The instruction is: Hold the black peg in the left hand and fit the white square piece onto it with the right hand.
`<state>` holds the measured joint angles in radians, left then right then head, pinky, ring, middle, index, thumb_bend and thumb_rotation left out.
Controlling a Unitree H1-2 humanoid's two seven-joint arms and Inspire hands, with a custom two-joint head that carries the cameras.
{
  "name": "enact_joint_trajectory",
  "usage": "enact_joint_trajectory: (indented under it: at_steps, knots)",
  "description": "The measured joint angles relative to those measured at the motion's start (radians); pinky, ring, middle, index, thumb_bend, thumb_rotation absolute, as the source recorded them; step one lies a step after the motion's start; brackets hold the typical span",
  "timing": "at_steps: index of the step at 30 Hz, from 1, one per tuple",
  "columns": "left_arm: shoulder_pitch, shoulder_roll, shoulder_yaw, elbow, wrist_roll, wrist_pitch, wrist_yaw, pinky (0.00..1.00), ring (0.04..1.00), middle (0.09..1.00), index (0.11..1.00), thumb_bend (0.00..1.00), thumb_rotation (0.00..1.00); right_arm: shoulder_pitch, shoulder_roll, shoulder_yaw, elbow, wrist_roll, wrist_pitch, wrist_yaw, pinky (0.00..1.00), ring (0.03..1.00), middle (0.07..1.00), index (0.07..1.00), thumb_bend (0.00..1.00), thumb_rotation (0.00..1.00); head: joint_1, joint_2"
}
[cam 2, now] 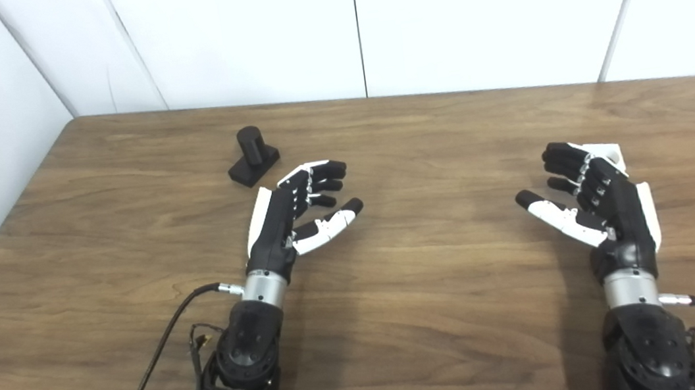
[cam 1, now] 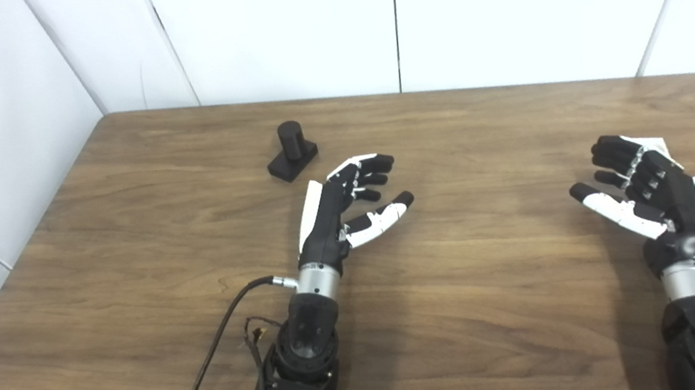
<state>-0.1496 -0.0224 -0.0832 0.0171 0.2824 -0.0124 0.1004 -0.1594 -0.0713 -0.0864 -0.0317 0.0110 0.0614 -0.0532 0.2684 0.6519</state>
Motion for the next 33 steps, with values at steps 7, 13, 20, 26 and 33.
enact_joint_trajectory:
  at_steps: [7,13,20,26,33]
  knots:
    - [-0.021,0.039,0.003,-0.047,0.053,0.038,-0.001,0.56,0.699,0.736,0.675,0.62,0.21,0.000,-0.003,0.000,-0.001,0.001,0.000,0.000,0.72,0.746,0.703,0.671,0.68,0.02,-0.003,0.002]
    - [-0.041,0.066,0.001,-0.094,0.140,0.104,0.001,0.60,0.720,0.740,0.676,0.68,0.25,0.000,-0.004,-0.003,-0.001,0.005,0.000,0.000,0.72,0.751,0.708,0.668,0.67,0.00,-0.005,0.003]
    - [-0.065,0.086,0.007,-0.125,0.219,0.176,0.002,0.65,0.754,0.758,0.696,0.69,0.28,0.000,-0.006,-0.008,-0.005,0.007,0.005,0.000,0.75,0.765,0.710,0.671,0.66,0.00,-0.008,0.003]
    - [-0.118,0.131,0.008,-0.137,0.315,0.235,0.003,0.68,0.785,0.792,0.707,0.71,0.35,0.000,-0.008,-0.009,-0.009,0.007,0.011,0.000,0.75,0.762,0.702,0.663,0.67,0.00,-0.005,0.002]
    - [-0.159,0.180,0.011,-0.137,0.416,0.270,0.009,0.66,0.804,0.829,0.696,0.73,0.39,0.000,-0.008,-0.009,-0.009,0.017,0.018,0.000,0.76,0.772,0.712,0.668,0.66,0.00,-0.003,0.002]
